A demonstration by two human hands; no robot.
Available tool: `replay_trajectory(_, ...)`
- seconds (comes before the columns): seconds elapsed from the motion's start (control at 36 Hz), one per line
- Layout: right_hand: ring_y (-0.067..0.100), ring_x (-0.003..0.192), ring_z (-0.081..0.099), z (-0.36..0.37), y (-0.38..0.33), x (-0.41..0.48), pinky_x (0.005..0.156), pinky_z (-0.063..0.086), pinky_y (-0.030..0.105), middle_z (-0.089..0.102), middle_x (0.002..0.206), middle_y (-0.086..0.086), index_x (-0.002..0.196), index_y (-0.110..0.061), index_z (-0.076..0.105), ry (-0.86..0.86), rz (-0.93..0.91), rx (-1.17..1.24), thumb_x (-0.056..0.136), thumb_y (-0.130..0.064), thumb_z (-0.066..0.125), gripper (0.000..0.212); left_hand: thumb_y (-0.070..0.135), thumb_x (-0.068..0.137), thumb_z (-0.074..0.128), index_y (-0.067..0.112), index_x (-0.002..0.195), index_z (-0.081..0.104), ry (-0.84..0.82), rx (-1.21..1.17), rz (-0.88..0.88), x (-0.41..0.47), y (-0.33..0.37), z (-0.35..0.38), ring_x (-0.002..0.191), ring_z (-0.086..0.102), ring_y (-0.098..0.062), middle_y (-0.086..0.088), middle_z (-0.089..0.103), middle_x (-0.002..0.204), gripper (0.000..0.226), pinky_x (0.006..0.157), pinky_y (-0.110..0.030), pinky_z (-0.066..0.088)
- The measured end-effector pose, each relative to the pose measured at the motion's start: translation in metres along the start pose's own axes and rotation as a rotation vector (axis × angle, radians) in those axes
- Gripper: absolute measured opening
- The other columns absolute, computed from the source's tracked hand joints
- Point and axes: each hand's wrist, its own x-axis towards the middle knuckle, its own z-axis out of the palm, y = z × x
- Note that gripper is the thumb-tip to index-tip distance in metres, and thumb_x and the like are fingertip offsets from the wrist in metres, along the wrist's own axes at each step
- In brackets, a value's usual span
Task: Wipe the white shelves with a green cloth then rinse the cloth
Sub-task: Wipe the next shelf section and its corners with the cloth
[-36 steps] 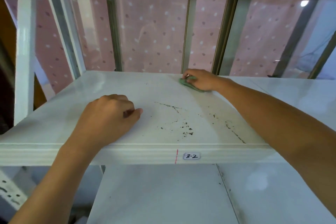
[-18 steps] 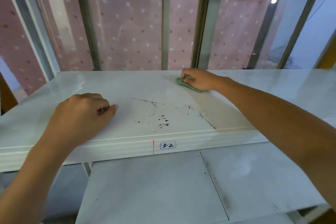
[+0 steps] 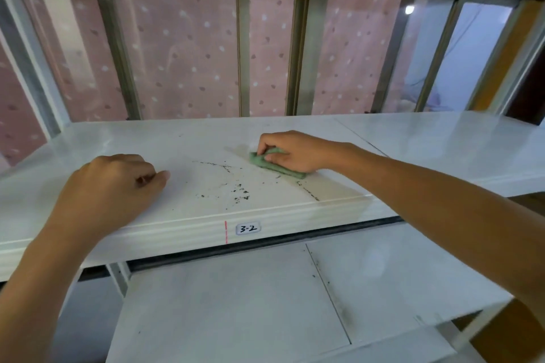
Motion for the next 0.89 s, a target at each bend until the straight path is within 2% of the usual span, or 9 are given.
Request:
replay_trajectory(0.11, 0.019, 0.109, 0.060, -0.012, 0.036, -0.029, 0.095, 0.047, 0.036, 0.065, 0.121, -0.003, 0.112, -0.021, 0.059, 0.127, 0.204, -0.040, 0.103, -0.029, 0.050, 0.015, 0.047, 0.091, 0.047, 0.015, 0.056, 0.061, -0.002, -0.002, 0.020, -0.002, 0.001, -0.003, 0.054, 0.052, -0.025, 0.005, 0.053, 0.061, 0.050, 0.053, -0.034, 0.049)
replay_trajectory(0.17, 0.020, 0.105, 0.060, -0.018, 0.055, -0.052, 0.092, 0.047, 0.036, 0.065, 0.122, 0.000, 0.109, -0.020, 0.058, 0.154, 0.291, -0.082, 0.103, -0.031, 0.049, 0.016, 0.040, 0.095, 0.055, 0.014, 0.054, 0.059, 0.004, 0.004, 0.027, -0.002, 0.003, -0.005, 0.053, 0.050, -0.026, 0.003, 0.052, 0.059, 0.049, 0.052, -0.033, 0.048)
replay_trajectory(0.28, 0.023, 0.095, 0.058, -0.022, 0.075, -0.094, 0.086, 0.047, 0.037, 0.066, 0.116, 0.003, 0.103, -0.031, 0.054, 0.175, 0.427, -0.160, 0.103, -0.033, 0.048, 0.006, 0.028, 0.094, 0.066, 0.013, 0.054, 0.058, -0.019, 0.026, 0.040, -0.001, 0.002, -0.004, 0.053, 0.048, -0.026, 0.001, 0.050, 0.059, 0.043, 0.053, -0.030, 0.041)
replay_trajectory(0.44, 0.019, 0.094, 0.059, -0.001, 0.019, -0.110, 0.076, 0.042, 0.031, 0.061, 0.107, -0.008, 0.105, -0.025, 0.056, 0.224, 0.408, -0.172, 0.103, -0.031, 0.046, 0.012, 0.026, 0.093, 0.067, 0.011, 0.054, 0.059, -0.013, 0.018, 0.039, -0.002, 0.005, -0.005, 0.053, 0.047, -0.029, 0.000, 0.050, 0.059, 0.042, 0.055, -0.030, 0.040)
replay_trajectory(0.56, 0.021, 0.092, 0.058, 0.022, -0.041, -0.087, 0.077, 0.044, 0.035, 0.062, 0.108, 0.000, 0.111, -0.016, 0.056, 0.260, 0.372, -0.184, 0.102, -0.026, 0.042, 0.020, 0.026, 0.092, 0.067, 0.014, 0.052, 0.056, -0.030, 0.012, 0.042, 0.001, 0.005, -0.005, 0.053, 0.045, -0.029, 0.001, 0.047, 0.056, 0.044, 0.055, -0.030, 0.039)
replay_trajectory(0.64, 0.024, 0.093, 0.060, 0.024, -0.061, -0.078, 0.081, 0.048, 0.037, 0.064, 0.108, 0.006, 0.113, -0.012, 0.057, 0.276, 0.412, -0.167, 0.101, -0.027, 0.041, 0.025, 0.026, 0.093, 0.067, 0.021, 0.048, 0.043, -0.034, -0.023, 0.039, 0.000, 0.005, -0.007, 0.052, 0.044, -0.028, 0.004, 0.043, 0.055, 0.051, 0.056, -0.031, 0.042)
replay_trajectory(0.78, 0.023, 0.087, 0.057, 0.009, -0.026, -0.111, 0.072, 0.043, 0.033, 0.062, 0.100, 0.006, 0.108, -0.013, 0.055, 0.302, 0.588, -0.193, 0.102, -0.036, 0.038, 0.029, 0.028, 0.094, 0.064, 0.024, 0.048, 0.041, -0.043, -0.027, 0.006, -0.003, 0.007, -0.010, 0.057, 0.049, -0.028, 0.003, 0.048, 0.058, 0.052, 0.057, -0.031, 0.041)
replay_trajectory(0.83, 0.026, 0.087, 0.059, 0.003, 0.000, -0.133, 0.073, 0.046, 0.034, 0.064, 0.098, 0.009, 0.103, -0.014, 0.053, 0.324, 0.693, -0.244, 0.102, -0.046, 0.036, 0.037, 0.028, 0.094, 0.063, 0.024, 0.047, 0.038, -0.047, -0.032, 0.005, -0.004, 0.007, -0.011, 0.056, 0.049, -0.028, 0.003, 0.047, 0.057, 0.054, 0.057, -0.031, 0.041)
replay_trajectory(0.89, 0.030, 0.091, 0.059, -0.005, 0.023, -0.153, 0.078, 0.048, 0.036, 0.065, 0.104, 0.012, 0.108, -0.012, 0.055, 0.334, 0.797, -0.248, 0.101, -0.049, 0.038, 0.041, 0.028, 0.095, 0.062, 0.020, 0.047, 0.041, -0.058, -0.038, 0.000, -0.005, 0.006, -0.012, 0.056, 0.049, -0.029, 0.003, 0.048, 0.057, 0.053, 0.057, -0.032, 0.042)
